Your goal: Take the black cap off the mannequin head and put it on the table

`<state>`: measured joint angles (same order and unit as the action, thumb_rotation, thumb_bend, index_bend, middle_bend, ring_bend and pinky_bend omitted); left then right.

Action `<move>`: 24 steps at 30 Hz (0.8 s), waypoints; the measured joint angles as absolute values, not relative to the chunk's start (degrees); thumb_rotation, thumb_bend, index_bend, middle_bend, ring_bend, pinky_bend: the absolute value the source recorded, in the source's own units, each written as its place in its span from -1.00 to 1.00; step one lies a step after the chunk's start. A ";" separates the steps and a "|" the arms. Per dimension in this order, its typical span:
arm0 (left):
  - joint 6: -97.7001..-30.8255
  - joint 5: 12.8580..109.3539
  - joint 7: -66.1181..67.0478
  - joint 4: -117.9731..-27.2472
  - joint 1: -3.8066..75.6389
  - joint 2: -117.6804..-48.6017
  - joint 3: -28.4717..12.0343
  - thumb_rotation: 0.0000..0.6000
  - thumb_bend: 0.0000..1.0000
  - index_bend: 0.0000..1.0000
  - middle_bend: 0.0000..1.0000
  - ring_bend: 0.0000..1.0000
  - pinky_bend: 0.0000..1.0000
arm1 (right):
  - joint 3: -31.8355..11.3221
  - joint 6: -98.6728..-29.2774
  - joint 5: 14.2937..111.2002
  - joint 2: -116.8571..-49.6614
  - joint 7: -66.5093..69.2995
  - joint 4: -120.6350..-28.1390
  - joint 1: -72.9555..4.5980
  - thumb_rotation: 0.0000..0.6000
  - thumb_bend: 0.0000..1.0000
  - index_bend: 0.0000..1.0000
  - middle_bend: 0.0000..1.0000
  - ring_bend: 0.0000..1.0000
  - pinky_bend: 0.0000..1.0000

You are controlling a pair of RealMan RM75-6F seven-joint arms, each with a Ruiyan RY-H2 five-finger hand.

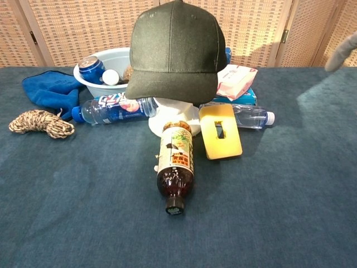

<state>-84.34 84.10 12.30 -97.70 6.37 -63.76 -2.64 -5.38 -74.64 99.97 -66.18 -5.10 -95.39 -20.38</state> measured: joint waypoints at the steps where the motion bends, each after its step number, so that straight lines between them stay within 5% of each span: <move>1: -84.35 84.19 12.42 -97.90 6.35 -63.68 -2.58 1.00 -0.41 -0.51 -0.68 -0.68 -0.96 | -5.64 -74.53 100.39 -66.90 -5.28 -95.09 -21.04 1.00 -0.99 -0.23 -0.35 -0.64 -0.68; 15: -84.39 84.09 13.29 -99.51 6.22 -62.91 -2.51 1.00 -0.41 -0.51 -0.68 -0.68 -0.96 | -7.78 -70.81 105.00 -76.86 -7.84 -89.90 -30.83 1.00 -1.00 -0.37 -0.69 -0.93 -0.99; 24: -84.11 84.05 13.16 -100.02 6.49 -62.44 -2.70 1.00 -0.41 -0.51 -0.68 -0.68 -0.96 | -7.88 -69.82 106.58 -81.30 -7.87 -86.57 -35.24 1.00 -1.00 -0.40 -0.81 -1.00 -1.00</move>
<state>-84.11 84.05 13.16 -100.02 6.49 -62.44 -2.70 -7.88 -69.82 106.58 -81.30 -7.87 -86.57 -35.24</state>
